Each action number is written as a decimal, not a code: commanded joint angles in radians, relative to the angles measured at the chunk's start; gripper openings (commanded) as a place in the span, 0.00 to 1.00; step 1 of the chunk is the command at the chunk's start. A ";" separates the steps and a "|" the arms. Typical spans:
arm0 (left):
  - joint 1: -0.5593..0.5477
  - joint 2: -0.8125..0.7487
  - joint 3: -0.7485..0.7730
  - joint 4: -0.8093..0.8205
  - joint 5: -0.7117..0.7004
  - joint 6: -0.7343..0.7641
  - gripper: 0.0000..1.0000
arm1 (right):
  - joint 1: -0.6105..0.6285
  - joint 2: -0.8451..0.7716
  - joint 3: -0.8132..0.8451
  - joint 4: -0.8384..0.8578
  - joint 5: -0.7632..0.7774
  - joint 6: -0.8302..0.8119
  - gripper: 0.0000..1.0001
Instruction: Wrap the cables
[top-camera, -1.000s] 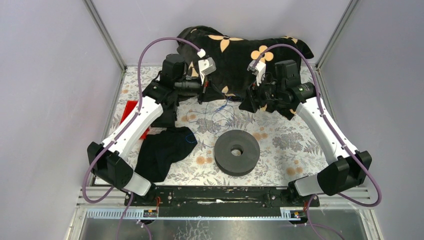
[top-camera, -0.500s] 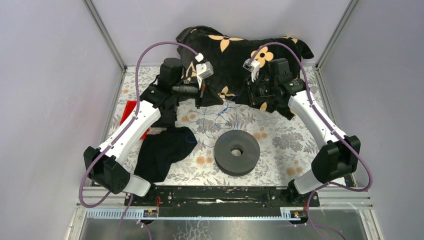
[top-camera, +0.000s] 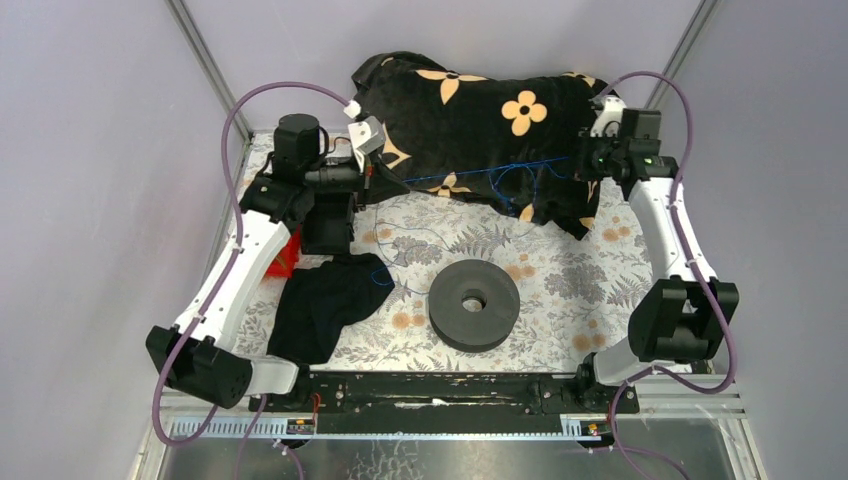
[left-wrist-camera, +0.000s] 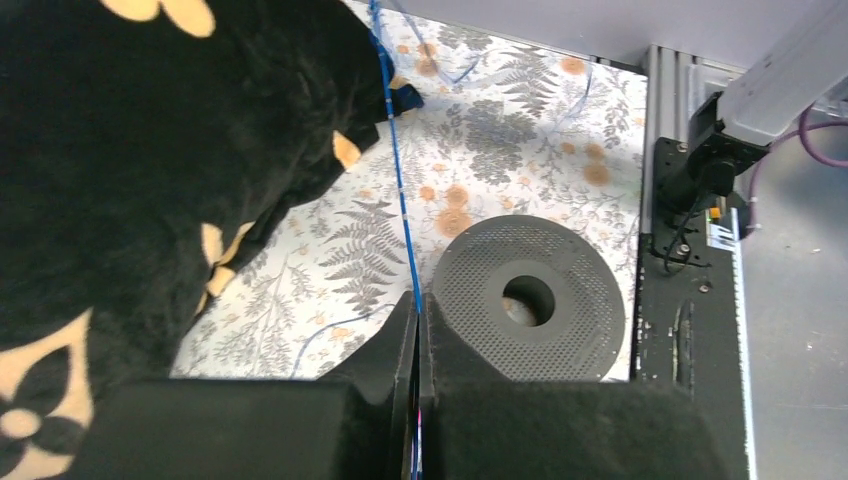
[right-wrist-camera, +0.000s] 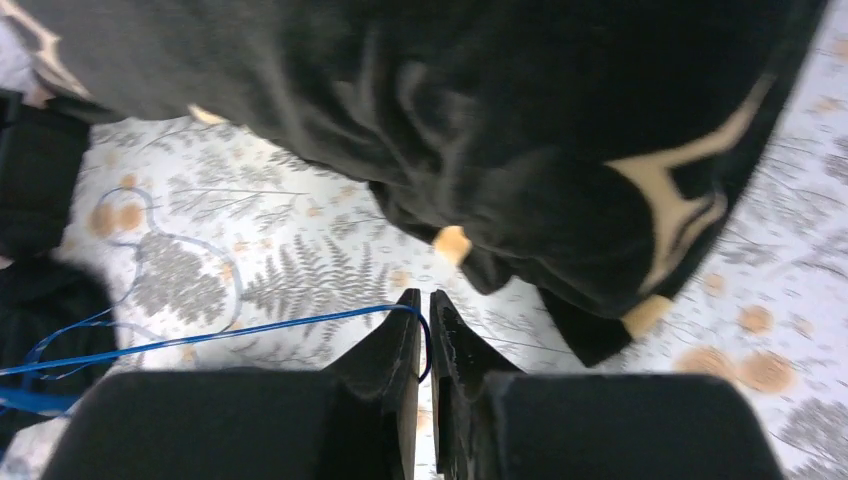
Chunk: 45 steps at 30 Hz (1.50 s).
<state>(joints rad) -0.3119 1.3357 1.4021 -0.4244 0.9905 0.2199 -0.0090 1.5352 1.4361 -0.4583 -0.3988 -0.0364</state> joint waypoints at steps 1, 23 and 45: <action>0.062 -0.049 -0.001 -0.058 0.062 0.061 0.00 | -0.073 -0.069 -0.021 0.046 0.180 -0.065 0.13; 0.338 -0.033 0.108 -0.003 0.238 0.000 0.00 | -0.142 -0.135 -0.178 0.261 0.656 -0.454 0.37; 0.542 0.032 0.137 0.138 0.141 -0.105 0.00 | -0.307 -0.122 -0.251 0.379 0.721 -0.727 0.53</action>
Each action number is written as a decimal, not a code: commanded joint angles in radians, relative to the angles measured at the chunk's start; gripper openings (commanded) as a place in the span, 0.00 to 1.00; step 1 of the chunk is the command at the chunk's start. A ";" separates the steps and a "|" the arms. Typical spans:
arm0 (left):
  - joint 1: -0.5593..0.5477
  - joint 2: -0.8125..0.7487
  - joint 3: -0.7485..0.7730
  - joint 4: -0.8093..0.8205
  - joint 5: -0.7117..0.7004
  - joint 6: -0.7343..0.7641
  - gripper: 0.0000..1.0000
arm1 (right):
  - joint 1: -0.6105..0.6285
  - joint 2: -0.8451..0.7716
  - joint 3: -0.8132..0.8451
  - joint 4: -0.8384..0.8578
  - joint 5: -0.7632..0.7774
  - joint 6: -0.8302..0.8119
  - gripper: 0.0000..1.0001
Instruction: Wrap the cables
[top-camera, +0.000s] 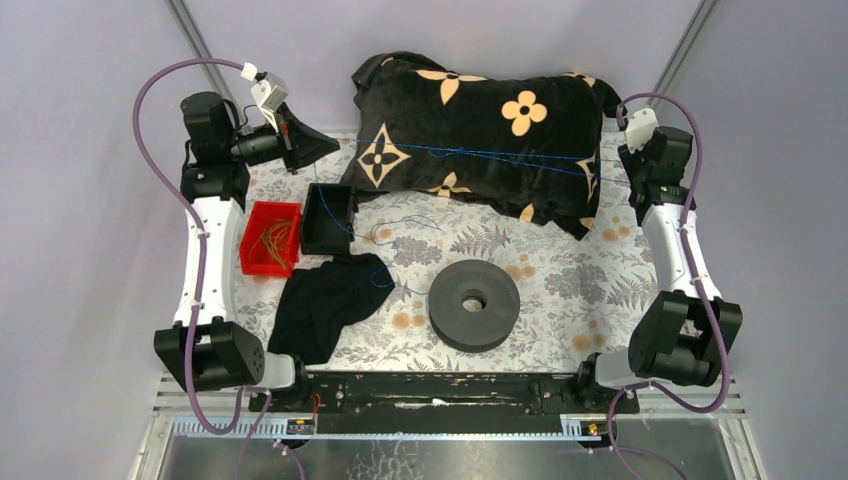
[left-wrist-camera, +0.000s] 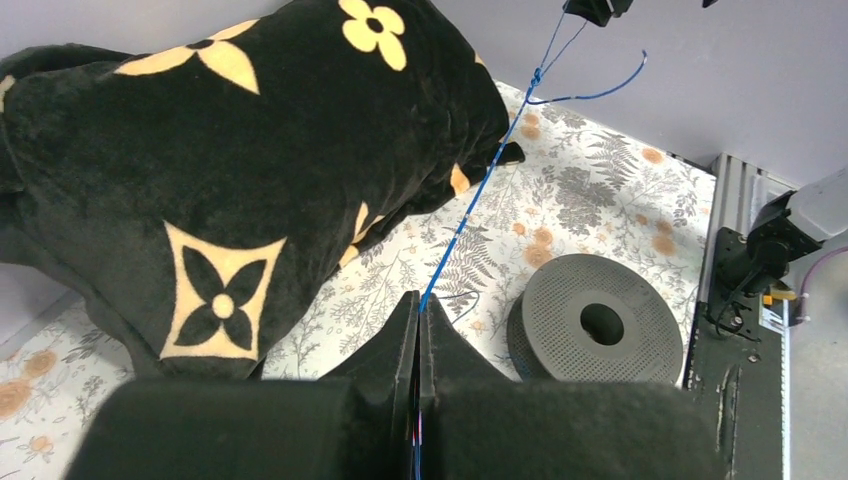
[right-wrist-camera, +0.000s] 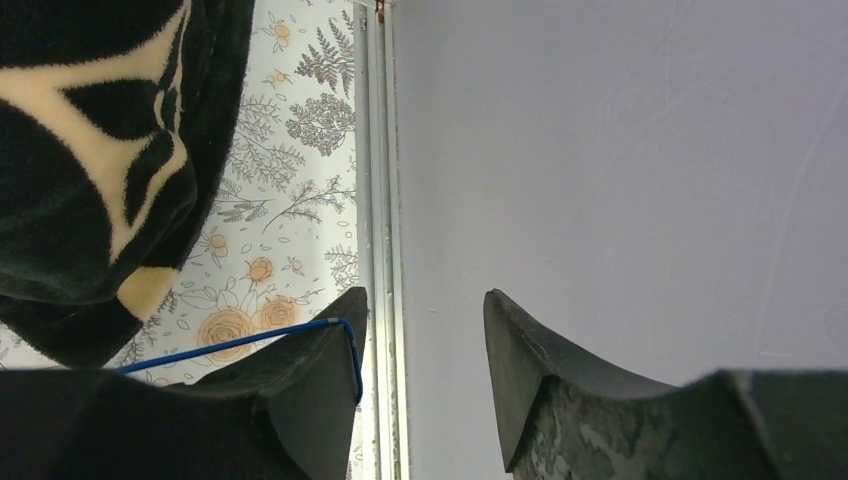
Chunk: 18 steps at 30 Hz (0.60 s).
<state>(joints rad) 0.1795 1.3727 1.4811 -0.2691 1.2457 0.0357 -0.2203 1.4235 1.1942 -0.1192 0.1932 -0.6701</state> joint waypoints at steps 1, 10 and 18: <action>0.050 -0.007 0.054 -0.020 -0.120 0.088 0.00 | -0.097 -0.011 -0.008 0.029 0.114 -0.097 0.54; 0.046 0.004 0.080 -0.084 -0.166 0.161 0.00 | -0.098 0.024 -0.024 0.038 0.122 -0.201 0.69; -0.082 -0.014 0.020 -0.094 -0.268 0.198 0.00 | -0.096 -0.014 0.069 -0.361 -0.316 -0.098 0.81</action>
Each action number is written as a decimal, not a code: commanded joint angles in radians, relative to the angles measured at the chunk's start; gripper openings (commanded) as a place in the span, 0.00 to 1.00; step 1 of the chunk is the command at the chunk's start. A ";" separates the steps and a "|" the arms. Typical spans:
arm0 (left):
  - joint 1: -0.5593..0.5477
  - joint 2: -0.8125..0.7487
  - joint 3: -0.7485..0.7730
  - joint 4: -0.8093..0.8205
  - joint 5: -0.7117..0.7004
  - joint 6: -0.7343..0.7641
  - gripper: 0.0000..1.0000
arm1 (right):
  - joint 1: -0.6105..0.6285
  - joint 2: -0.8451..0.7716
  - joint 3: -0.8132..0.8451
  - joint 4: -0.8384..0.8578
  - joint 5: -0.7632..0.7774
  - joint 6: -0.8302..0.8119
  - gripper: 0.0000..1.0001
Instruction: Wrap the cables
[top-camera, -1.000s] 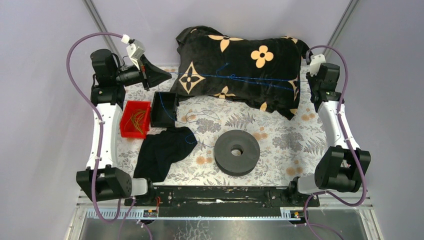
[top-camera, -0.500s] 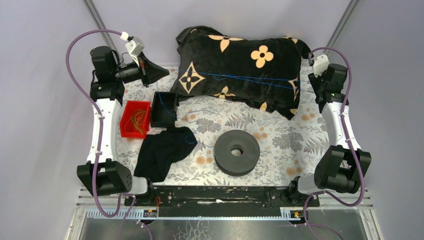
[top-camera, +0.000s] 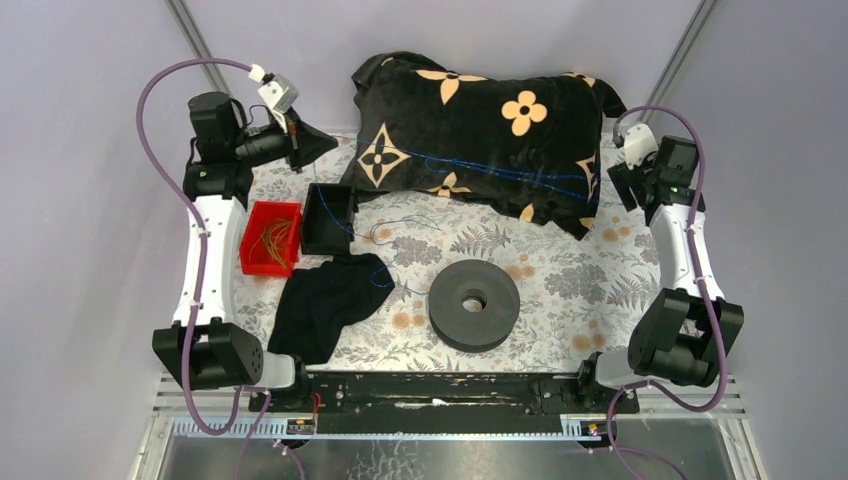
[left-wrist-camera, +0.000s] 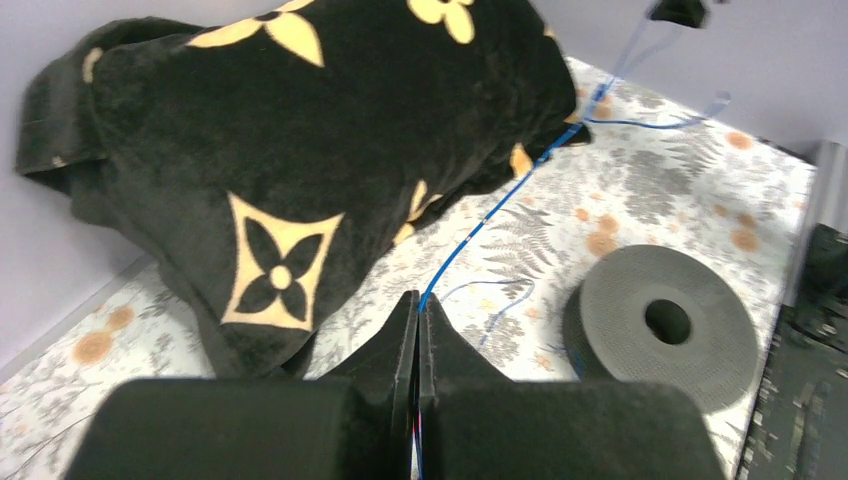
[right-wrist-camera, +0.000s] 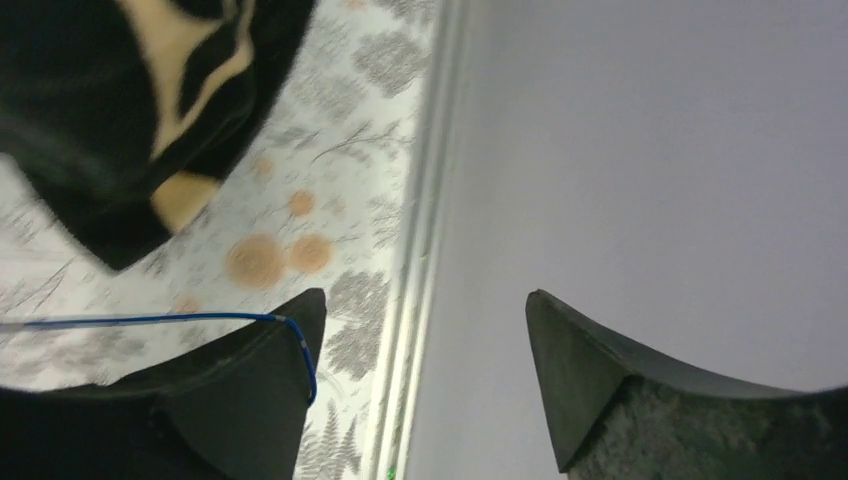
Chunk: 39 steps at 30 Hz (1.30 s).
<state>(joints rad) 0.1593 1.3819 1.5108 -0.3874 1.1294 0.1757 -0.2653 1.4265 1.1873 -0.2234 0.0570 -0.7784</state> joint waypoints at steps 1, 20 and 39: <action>-0.106 -0.029 -0.026 0.024 -0.172 0.059 0.00 | -0.048 -0.021 0.095 -0.323 -0.293 0.026 0.83; -0.478 0.010 -0.090 0.316 -0.110 -0.468 0.00 | 0.216 0.024 0.173 -0.688 -0.879 0.107 0.89; -0.556 -0.009 -0.210 0.651 -0.067 -0.927 0.00 | 0.568 0.095 -0.101 0.276 -1.181 0.631 0.81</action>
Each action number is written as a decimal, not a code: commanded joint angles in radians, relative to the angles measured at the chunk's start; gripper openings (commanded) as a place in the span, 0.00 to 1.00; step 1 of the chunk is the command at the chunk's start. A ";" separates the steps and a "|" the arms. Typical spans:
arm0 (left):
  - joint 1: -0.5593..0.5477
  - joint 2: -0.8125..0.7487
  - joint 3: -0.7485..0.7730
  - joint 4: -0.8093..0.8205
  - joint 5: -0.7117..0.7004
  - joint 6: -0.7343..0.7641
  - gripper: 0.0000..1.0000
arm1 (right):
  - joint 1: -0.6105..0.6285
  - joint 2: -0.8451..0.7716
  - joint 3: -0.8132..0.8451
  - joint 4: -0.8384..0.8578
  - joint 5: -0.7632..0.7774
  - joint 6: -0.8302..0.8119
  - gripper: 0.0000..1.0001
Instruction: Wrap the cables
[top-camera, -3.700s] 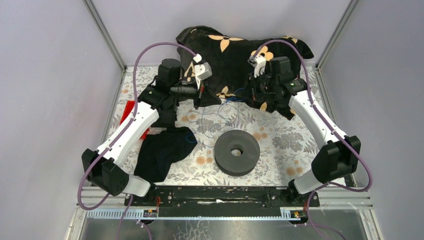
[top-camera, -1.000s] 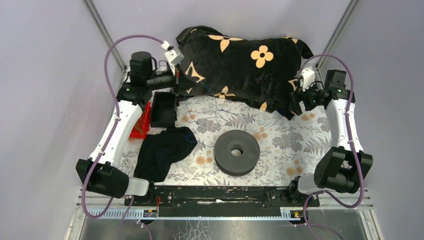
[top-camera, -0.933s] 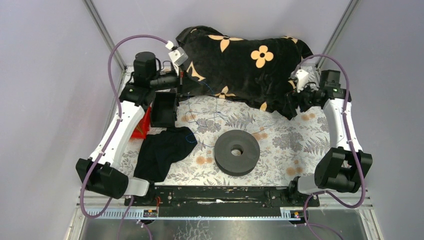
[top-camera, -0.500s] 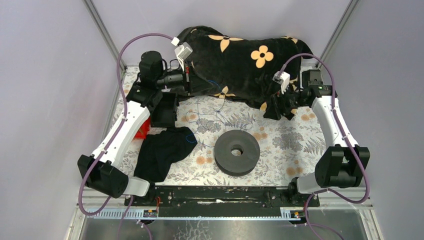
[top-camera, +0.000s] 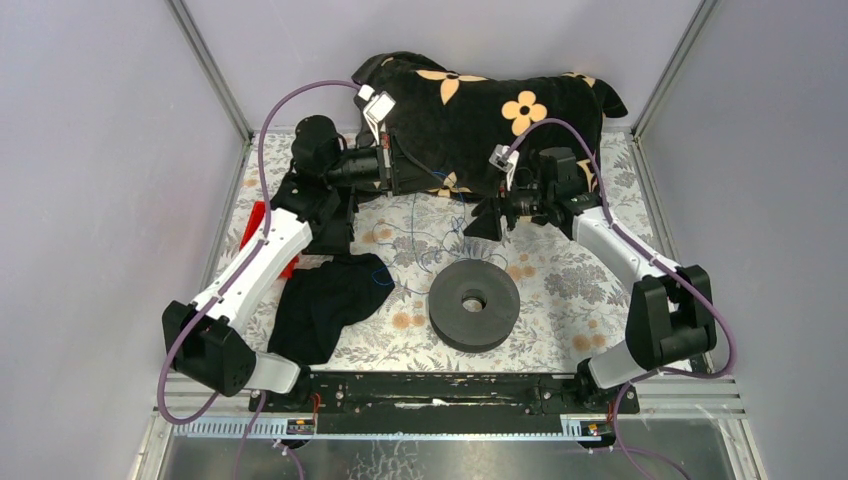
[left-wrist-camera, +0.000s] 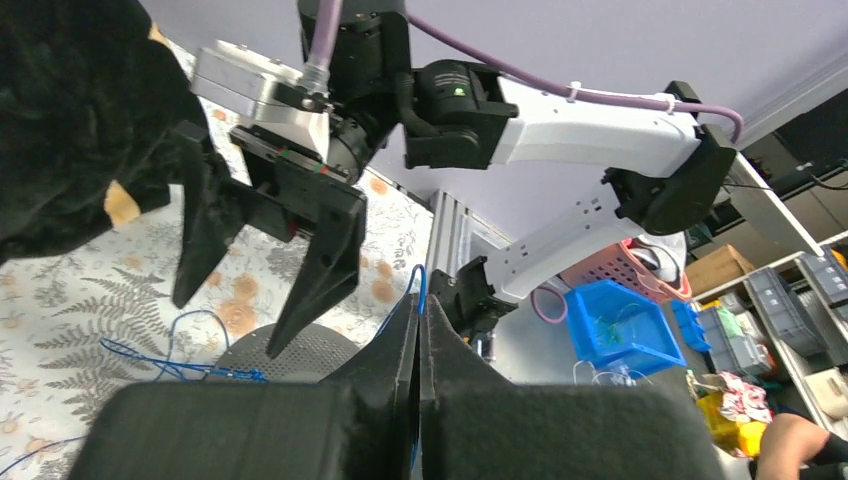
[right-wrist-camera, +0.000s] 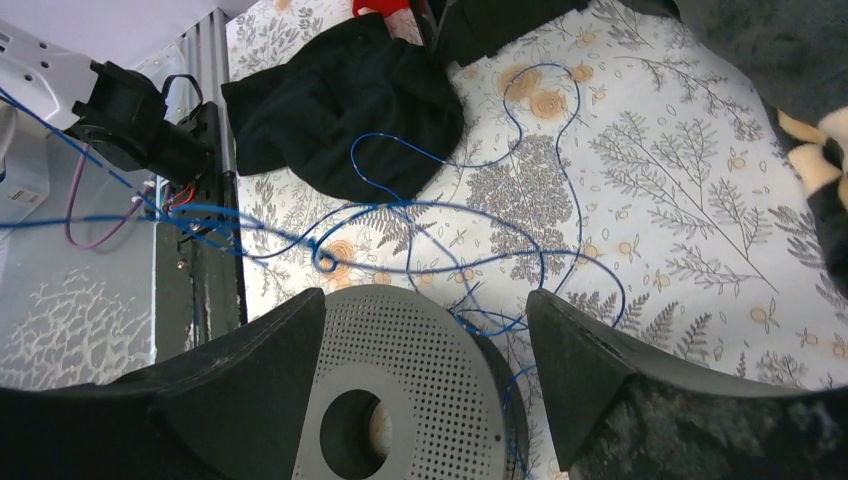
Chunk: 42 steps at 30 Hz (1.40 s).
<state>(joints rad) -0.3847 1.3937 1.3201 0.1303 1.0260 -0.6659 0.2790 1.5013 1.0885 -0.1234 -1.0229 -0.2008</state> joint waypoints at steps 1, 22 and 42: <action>-0.015 -0.028 -0.022 0.134 0.037 -0.085 0.00 | 0.034 0.021 -0.012 0.188 -0.100 0.048 0.81; -0.014 -0.085 -0.070 0.061 0.021 0.030 0.00 | 0.107 0.034 -0.050 0.338 -0.175 0.258 0.37; -0.011 -0.123 -0.098 -0.780 -0.246 0.949 0.08 | 0.107 -0.288 -0.024 -0.250 0.181 -0.344 0.00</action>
<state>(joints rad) -0.3920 1.2526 1.2373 -0.4446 0.8234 0.0521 0.3790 1.2568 1.0344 -0.2134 -0.8963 -0.3580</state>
